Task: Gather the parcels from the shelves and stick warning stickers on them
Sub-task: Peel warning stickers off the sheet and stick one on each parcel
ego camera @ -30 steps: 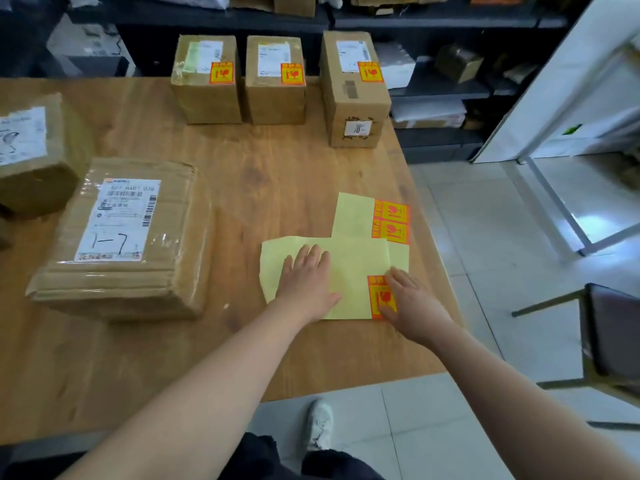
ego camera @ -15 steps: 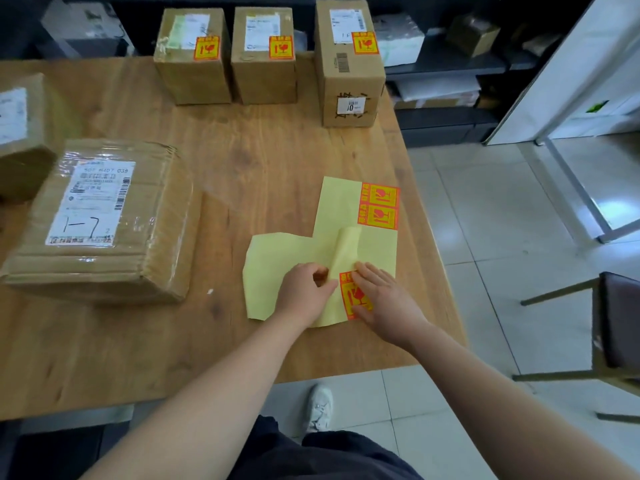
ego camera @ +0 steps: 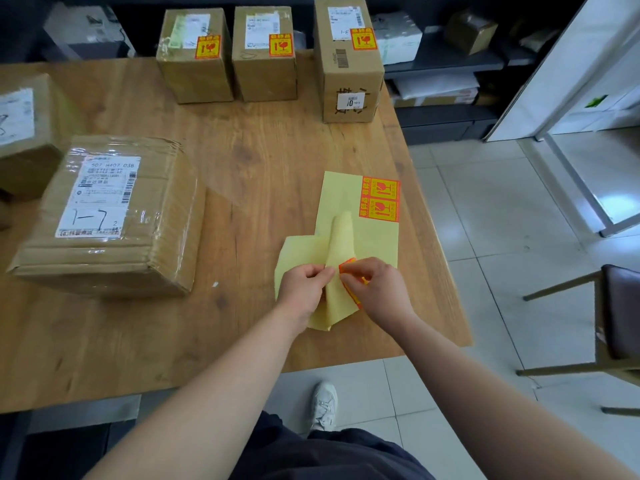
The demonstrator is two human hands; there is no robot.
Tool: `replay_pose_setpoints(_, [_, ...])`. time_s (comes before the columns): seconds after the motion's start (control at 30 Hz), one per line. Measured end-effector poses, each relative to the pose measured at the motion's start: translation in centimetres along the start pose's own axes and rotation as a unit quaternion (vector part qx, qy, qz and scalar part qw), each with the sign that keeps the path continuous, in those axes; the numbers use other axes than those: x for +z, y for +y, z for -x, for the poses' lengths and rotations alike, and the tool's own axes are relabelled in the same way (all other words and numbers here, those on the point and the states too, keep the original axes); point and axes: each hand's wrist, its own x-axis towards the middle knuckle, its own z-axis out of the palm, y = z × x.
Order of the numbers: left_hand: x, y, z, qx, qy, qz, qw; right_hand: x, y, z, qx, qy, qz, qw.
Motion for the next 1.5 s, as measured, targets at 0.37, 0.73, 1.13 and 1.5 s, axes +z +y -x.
replay_pose_setpoints(0.37, [-1.3, 0.5, 1.2, -0.002, -0.048, 0.123, 0.991, 0.6, -2.3, 0.0, 0.036, 0.016, -0.088, 0.995])
replay_pose_setpoints(0.73, [-1.7, 1.1, 1.9, 0.013, -0.072, 0.137, 0.988, 0.3, -3.3, -0.2, 0.057, 0.005, -0.119, 0.991])
replay_pose_setpoints(1.13, [-2.0, 0.9, 1.8, 0.0, -0.061, 0.156, 0.986, -0.2, -3.3, 0.0, 0.024, -0.01, -0.097, 0.995])
replay_pose_setpoints(1.5, [-2.2, 0.9, 2.2, 0.013, -0.088, 0.119, 0.989, -0.3, -2.9, 0.1, 0.042, -0.016, -0.127, 0.991])
